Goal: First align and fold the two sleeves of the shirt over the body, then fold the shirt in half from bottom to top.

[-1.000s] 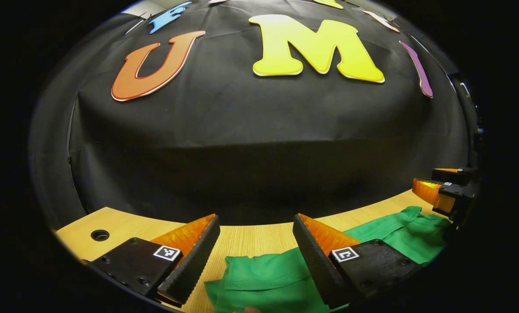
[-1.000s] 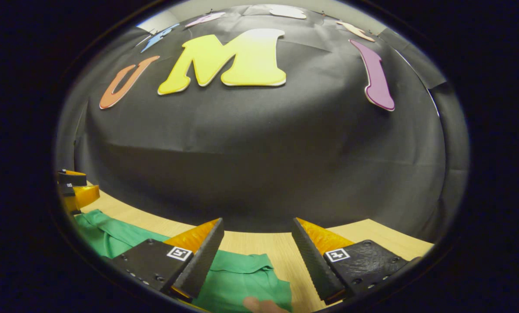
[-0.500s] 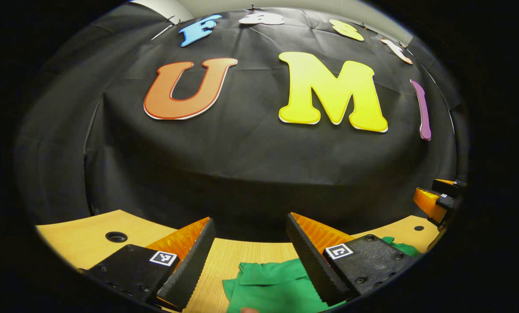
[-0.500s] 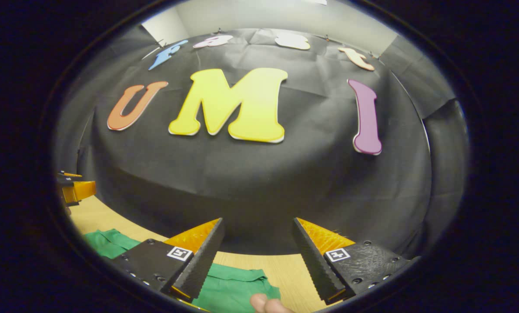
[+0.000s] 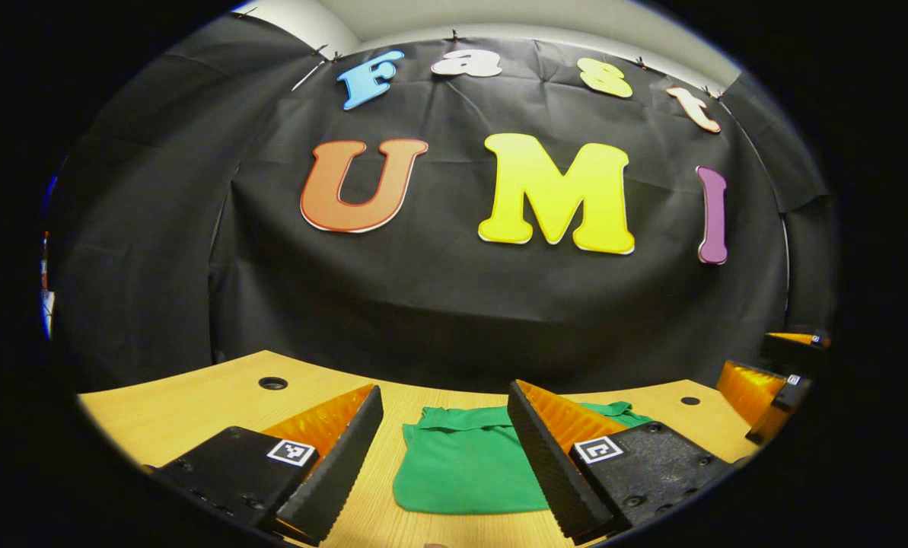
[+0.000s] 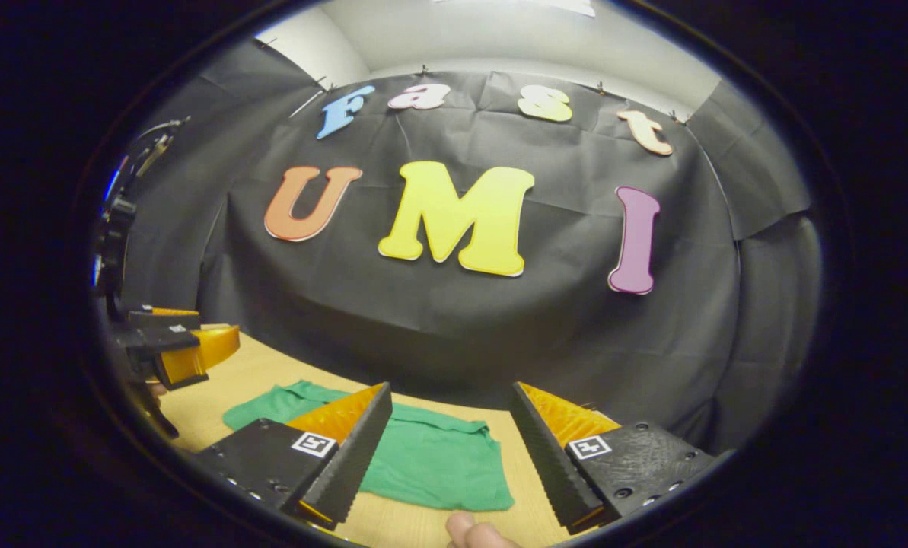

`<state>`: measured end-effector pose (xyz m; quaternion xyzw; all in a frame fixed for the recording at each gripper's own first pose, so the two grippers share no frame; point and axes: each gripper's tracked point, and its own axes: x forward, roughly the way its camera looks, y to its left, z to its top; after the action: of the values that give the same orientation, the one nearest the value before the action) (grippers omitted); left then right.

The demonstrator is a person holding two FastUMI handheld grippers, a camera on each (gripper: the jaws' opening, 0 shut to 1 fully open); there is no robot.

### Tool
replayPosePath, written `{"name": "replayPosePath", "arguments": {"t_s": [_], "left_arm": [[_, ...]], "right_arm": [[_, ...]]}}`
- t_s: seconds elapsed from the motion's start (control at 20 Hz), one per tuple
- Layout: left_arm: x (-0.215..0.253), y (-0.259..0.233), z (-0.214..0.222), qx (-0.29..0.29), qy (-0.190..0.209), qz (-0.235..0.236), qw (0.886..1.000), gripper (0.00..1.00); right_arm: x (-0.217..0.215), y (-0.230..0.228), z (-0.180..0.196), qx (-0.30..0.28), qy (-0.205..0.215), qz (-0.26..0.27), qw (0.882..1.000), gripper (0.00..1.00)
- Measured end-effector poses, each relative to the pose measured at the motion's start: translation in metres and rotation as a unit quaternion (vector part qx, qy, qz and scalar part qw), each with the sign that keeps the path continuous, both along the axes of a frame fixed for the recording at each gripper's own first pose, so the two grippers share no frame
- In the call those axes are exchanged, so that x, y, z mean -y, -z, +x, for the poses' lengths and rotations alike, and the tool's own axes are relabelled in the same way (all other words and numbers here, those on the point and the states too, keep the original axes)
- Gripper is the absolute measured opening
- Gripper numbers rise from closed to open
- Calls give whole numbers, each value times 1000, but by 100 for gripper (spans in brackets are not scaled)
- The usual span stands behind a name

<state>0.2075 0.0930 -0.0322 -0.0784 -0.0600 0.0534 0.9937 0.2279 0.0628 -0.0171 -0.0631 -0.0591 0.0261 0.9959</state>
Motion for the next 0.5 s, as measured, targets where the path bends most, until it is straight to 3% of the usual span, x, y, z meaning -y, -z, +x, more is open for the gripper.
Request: {"name": "replayPosePath", "arguments": {"t_s": [0.15, 0.35, 0.5], "left_arm": [[6, -19, -69, -1, -9, 19, 1000, 100], [28, -36, -157, -6, 17, -4, 1000, 100], [43, -42, -216, -21, 29, 10, 999, 100]], "right_arm": [[18, -18, -64, 14, 3, -11, 1000, 95], [59, -33, -148, 14, 24, 14, 1000, 95], [86, -36, -209, -4, 24, 43, 999, 96]]}}
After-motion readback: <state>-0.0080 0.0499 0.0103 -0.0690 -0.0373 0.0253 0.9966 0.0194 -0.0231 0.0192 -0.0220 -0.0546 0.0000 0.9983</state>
